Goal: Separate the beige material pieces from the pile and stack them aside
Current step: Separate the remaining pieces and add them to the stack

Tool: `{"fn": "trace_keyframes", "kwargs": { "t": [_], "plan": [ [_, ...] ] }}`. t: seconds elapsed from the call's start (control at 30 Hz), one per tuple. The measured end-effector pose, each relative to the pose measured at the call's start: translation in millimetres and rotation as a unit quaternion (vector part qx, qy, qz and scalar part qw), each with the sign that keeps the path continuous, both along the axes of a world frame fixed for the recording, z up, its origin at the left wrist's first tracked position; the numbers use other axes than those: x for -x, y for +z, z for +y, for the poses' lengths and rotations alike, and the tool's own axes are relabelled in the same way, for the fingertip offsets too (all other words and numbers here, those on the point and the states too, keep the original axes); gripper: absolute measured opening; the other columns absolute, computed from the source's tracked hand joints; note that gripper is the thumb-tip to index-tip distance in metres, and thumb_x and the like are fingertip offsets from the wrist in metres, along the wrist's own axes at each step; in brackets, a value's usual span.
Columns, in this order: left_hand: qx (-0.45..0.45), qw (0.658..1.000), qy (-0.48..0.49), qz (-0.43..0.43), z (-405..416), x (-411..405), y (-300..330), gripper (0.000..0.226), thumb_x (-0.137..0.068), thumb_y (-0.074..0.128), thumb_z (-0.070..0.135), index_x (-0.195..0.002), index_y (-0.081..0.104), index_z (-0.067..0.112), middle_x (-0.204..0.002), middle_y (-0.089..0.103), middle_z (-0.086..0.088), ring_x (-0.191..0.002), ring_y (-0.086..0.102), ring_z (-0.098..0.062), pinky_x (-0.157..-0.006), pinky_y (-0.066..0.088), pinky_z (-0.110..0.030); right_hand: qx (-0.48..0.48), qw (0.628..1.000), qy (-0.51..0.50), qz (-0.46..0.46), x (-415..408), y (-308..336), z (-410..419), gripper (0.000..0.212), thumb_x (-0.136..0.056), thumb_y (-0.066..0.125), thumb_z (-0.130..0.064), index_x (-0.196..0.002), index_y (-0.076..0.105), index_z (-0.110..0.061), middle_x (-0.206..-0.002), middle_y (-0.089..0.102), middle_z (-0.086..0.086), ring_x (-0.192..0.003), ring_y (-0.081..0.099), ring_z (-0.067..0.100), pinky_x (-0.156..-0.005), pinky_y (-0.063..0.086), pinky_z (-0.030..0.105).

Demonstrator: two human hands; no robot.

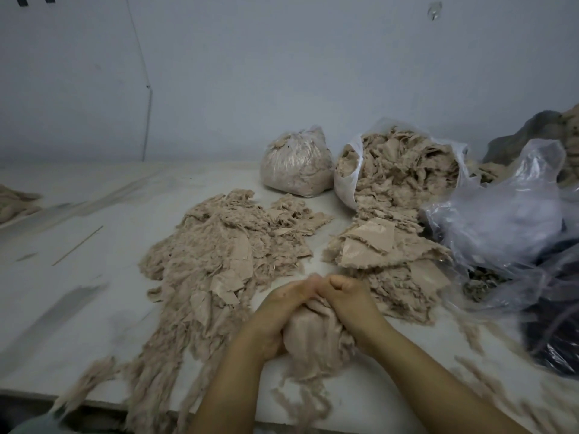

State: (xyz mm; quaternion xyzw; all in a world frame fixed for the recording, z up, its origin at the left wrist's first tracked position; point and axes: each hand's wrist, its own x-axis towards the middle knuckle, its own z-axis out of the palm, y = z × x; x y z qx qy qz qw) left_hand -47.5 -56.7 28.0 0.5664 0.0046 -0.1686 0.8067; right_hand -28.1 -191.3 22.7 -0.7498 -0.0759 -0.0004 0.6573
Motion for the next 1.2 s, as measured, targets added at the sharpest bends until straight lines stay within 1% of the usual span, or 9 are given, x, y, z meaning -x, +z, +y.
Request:
{"fn": "trace_keyframes", "kwargs": {
  "t": [0.1, 0.23, 0.43, 0.6, 0.67, 0.8, 0.9, 1.03, 1.2],
  "plan": [
    [-0.018, 0.994, 0.108, -0.025, -3, 0, -1, 0.019, -0.075, 0.072, 0.023, -0.08, 0.068, 0.005, -0.074, 0.069, -0.015, -0.065, 0.066, -0.022, -0.066, 0.054, -0.031, 0.015, 1.0, -0.003, -0.012, 8, 8, 3, 0.051, -0.09, 0.041, -0.055, -0.066, 0.053, -0.012, -0.061, 0.053, -0.002, -0.058, 0.048, 0.009, -0.058, 0.039, 0.021],
    [-0.061, 0.98, 0.179, -0.064, 0, 0, -3, 0.025, -0.095, 0.053, 0.015, -0.071, 0.058, 0.01, -0.059, 0.058, -0.005, -0.051, 0.055, -0.015, -0.049, 0.046, -0.024, -0.023, 0.997, 0.072, 0.021, 20, 5, -1, 0.031, -0.083, 0.069, -0.037, -0.069, 0.065, -0.009, -0.06, 0.061, -0.002, -0.054, 0.052, 0.007, -0.051, 0.042, 0.018],
    [-0.171, 0.915, 0.358, -0.068, 24, -11, -7, 0.03, -0.101, 0.043, 0.025, -0.074, 0.048, 0.013, -0.074, 0.051, -0.007, -0.069, 0.048, -0.02, -0.066, 0.04, -0.034, -0.092, 0.994, -0.046, 0.029, 15, -4, -22, 0.026, -0.092, 0.062, -0.025, -0.07, 0.06, -0.011, -0.062, 0.053, 0.001, -0.062, 0.046, 0.016, -0.062, 0.038, 0.026],
    [-0.178, 0.971, 0.14, -0.079, 13, -5, -5, 0.038, -0.09, 0.054, 0.049, -0.085, 0.063, 0.013, -0.078, 0.065, -0.004, -0.074, 0.06, -0.022, -0.072, 0.048, -0.035, -0.068, 0.996, -0.057, 0.021, 6, -2, -11, 0.03, -0.097, 0.051, -0.03, -0.073, 0.053, -0.013, -0.06, 0.054, -0.002, -0.058, 0.048, 0.015, -0.053, 0.039, 0.025],
    [-0.159, 0.985, 0.045, -0.054, 3, 0, -8, 0.027, -0.086, 0.066, 0.037, -0.095, 0.07, 0.012, -0.092, 0.072, -0.01, -0.084, 0.065, -0.028, -0.081, 0.051, -0.041, -0.075, 0.995, -0.057, 0.014, 3, 1, -3, 0.029, -0.098, 0.05, -0.031, -0.073, 0.053, -0.016, -0.055, 0.056, -0.012, -0.055, 0.05, 0.008, -0.053, 0.042, 0.021],
    [-0.12, 0.982, 0.126, -0.076, -1, -2, -15, 0.022, -0.09, 0.061, 0.027, -0.088, 0.067, 0.005, -0.075, 0.07, -0.013, -0.063, 0.064, -0.024, -0.059, 0.052, -0.03, -0.076, 0.995, -0.026, 0.053, 2, -1, 2, 0.032, -0.091, 0.056, -0.048, -0.092, 0.06, -0.016, -0.066, 0.065, -0.007, -0.055, 0.06, 0.007, -0.05, 0.046, 0.024],
    [-0.097, 0.976, 0.18, -0.069, 1, -4, -13, 0.021, -0.096, 0.052, 0.024, -0.089, 0.066, 0.009, -0.07, 0.069, -0.009, -0.058, 0.064, -0.019, -0.054, 0.051, -0.027, -0.072, 0.995, 0.004, 0.062, 6, -12, 3, 0.021, -0.09, 0.063, -0.034, -0.08, 0.057, -0.016, -0.046, 0.052, -0.012, -0.036, 0.043, -0.001, -0.037, 0.032, 0.015],
    [-0.06, 0.954, 0.29, -0.048, 23, -9, -8, 0.023, -0.097, 0.05, 0.028, -0.089, 0.062, 0.01, -0.074, 0.064, -0.008, -0.061, 0.058, -0.02, -0.056, 0.045, -0.03, -0.003, 0.994, -0.096, 0.044, 2, -25, -20, 0.029, -0.095, 0.057, -0.027, -0.068, 0.056, -0.016, -0.04, 0.044, -0.014, -0.039, 0.034, 0.0, -0.044, 0.027, 0.018],
    [-0.06, 0.995, 0.069, -0.051, 21, 0, 4, 0.02, -0.081, 0.066, 0.028, -0.087, 0.065, 0.009, -0.071, 0.068, -0.012, -0.061, 0.064, -0.024, -0.052, 0.05, -0.027, -0.013, 0.998, -0.019, 0.055, 6, -11, -19, 0.041, -0.092, 0.048, -0.052, -0.075, 0.061, -0.016, -0.056, 0.057, -0.004, -0.054, 0.052, 0.014, -0.05, 0.042, 0.019]
  ]
}}
